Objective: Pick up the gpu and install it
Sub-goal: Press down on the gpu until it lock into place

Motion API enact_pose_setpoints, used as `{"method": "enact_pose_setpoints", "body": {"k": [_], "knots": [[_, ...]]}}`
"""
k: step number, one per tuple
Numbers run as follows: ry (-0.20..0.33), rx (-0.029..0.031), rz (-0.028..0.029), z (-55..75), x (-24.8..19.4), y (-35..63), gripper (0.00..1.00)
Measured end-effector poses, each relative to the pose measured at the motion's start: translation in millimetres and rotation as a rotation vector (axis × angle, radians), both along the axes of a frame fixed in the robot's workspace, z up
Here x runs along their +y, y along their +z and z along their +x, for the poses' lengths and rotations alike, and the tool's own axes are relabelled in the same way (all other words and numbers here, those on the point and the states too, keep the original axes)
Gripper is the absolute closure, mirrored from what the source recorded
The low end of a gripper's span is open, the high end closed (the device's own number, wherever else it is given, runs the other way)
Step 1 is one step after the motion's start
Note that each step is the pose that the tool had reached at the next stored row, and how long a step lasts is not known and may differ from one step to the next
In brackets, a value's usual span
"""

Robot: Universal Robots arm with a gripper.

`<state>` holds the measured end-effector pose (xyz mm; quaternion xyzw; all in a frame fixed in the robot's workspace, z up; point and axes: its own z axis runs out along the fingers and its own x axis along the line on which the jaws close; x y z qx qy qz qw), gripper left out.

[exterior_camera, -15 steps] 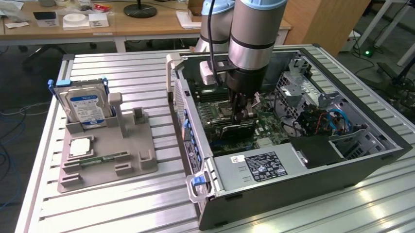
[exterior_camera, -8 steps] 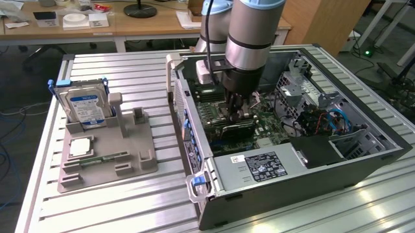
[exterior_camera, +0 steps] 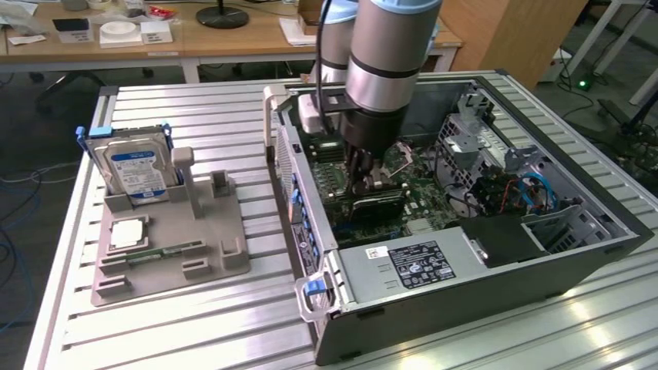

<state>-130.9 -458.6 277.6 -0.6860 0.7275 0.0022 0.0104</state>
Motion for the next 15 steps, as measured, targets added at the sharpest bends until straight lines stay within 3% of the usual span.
{"method": "enact_pose_setpoints", "body": {"k": [7, 8, 11, 12, 15], "knots": [[0.0, 0.0277, 0.0005, -3.6, 1.1, 3.8, 0.9], [0.0, 0.0331, 0.0002, -3.8, 1.1, 4.2, 0.9], [0.0, 0.059, 0.0001, -4.1, 1.1, 4.5, 0.9], [0.0, 0.0643, 0.0001, -4.4, 1.1, 4.5, 0.9], [0.0, 0.068, 0.0002, -6.9, 1.2, 5.0, 0.9]]}}
